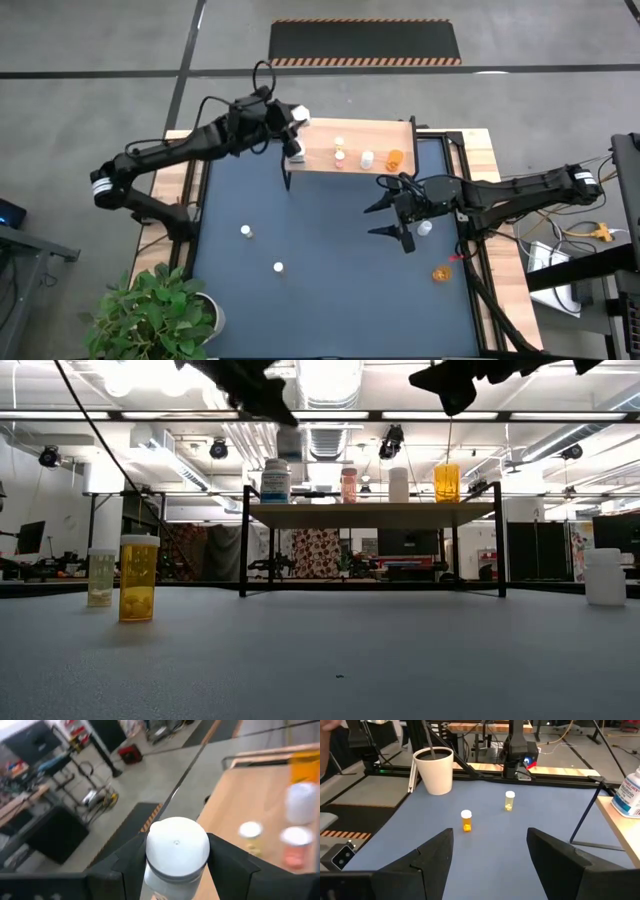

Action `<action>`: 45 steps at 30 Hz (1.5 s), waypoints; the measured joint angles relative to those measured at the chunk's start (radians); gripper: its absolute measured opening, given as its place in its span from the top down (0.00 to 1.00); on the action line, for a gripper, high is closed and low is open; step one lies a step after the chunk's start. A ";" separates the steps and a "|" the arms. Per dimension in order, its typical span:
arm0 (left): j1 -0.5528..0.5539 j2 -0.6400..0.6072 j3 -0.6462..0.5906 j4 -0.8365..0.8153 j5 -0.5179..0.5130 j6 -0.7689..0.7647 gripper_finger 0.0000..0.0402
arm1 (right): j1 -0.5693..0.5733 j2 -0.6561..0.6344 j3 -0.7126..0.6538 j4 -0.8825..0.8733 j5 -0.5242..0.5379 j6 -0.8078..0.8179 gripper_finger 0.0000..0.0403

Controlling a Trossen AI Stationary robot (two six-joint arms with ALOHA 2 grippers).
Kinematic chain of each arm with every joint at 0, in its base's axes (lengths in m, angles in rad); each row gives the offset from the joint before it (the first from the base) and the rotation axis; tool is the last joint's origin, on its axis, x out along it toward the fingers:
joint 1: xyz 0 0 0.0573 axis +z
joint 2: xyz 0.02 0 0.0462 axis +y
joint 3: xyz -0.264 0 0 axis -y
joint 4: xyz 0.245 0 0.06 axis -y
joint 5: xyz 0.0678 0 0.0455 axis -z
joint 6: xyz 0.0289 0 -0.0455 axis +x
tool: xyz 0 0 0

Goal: Pick and place medicine bottles onto shelf by color
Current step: Put the white pill bottle on the shelf

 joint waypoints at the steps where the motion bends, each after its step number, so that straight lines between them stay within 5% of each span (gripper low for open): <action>1: 0.018 0.009 0.000 0.000 0.003 -0.014 0.58 | 0.000 0.002 0.000 0.000 0.000 0.001 0.40; 26: 0.097 0.067 -0.018 -0.140 0.179 -0.105 0.58 | 0.000 0.086 -0.001 0.009 0.076 0.048 0.41; 45: 0.098 0.072 -0.078 -0.072 0.178 -0.109 0.58 | 0.000 0.086 -0.001 0.008 0.076 0.074 0.42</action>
